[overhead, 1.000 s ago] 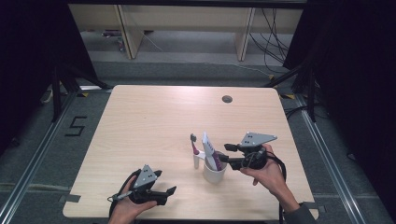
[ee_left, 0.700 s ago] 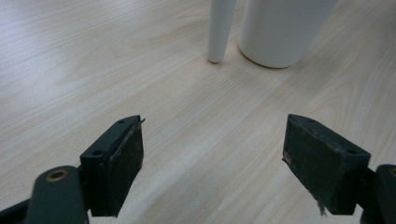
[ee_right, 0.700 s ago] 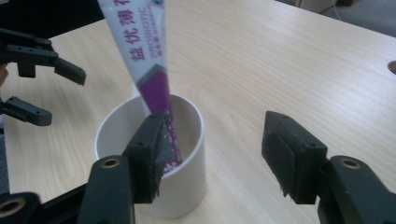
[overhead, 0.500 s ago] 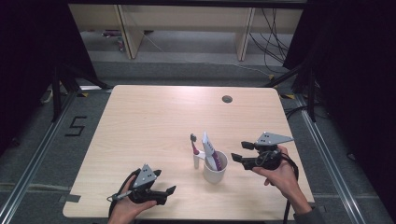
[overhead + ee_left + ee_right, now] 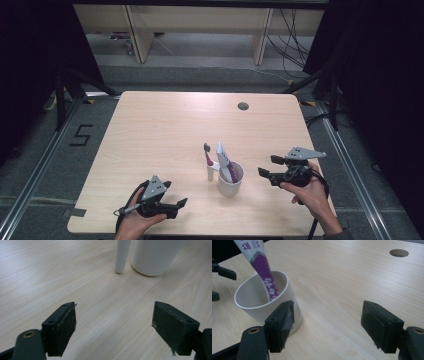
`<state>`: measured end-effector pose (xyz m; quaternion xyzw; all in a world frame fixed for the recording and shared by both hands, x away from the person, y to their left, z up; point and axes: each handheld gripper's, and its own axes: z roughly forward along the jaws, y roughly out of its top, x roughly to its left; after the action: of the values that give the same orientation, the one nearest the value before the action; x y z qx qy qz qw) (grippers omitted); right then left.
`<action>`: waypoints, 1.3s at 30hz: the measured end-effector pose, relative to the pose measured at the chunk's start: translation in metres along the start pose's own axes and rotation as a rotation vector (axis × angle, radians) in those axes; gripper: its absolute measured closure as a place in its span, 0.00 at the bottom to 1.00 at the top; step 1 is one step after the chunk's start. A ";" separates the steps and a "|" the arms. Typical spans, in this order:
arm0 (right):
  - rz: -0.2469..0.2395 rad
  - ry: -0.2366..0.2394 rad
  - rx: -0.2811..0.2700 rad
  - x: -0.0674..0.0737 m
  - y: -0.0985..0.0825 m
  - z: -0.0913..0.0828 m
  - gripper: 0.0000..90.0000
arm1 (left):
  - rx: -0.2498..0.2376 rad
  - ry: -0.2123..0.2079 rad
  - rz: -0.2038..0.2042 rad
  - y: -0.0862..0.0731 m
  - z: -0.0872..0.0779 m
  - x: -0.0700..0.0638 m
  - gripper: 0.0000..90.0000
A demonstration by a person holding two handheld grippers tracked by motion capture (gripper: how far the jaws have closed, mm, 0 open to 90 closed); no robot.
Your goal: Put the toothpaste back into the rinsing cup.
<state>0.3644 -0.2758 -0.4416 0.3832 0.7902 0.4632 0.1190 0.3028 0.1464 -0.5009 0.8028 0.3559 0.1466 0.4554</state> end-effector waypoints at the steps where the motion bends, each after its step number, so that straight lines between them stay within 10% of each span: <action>1: -0.029 -0.016 -0.009 -0.004 -0.001 0.000 0.31 | 0.002 0.001 0.002 0.000 0.000 0.000 0.21; 39: 0.010 -0.096 -0.006 -0.013 -0.042 -0.024 0.21 | 0.011 0.002 0.000 -0.004 0.001 -0.002 0.21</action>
<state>0.3391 -0.3124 -0.4653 0.4087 0.7803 0.4472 0.1555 0.3002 0.1461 -0.5048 0.8050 0.3574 0.1456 0.4507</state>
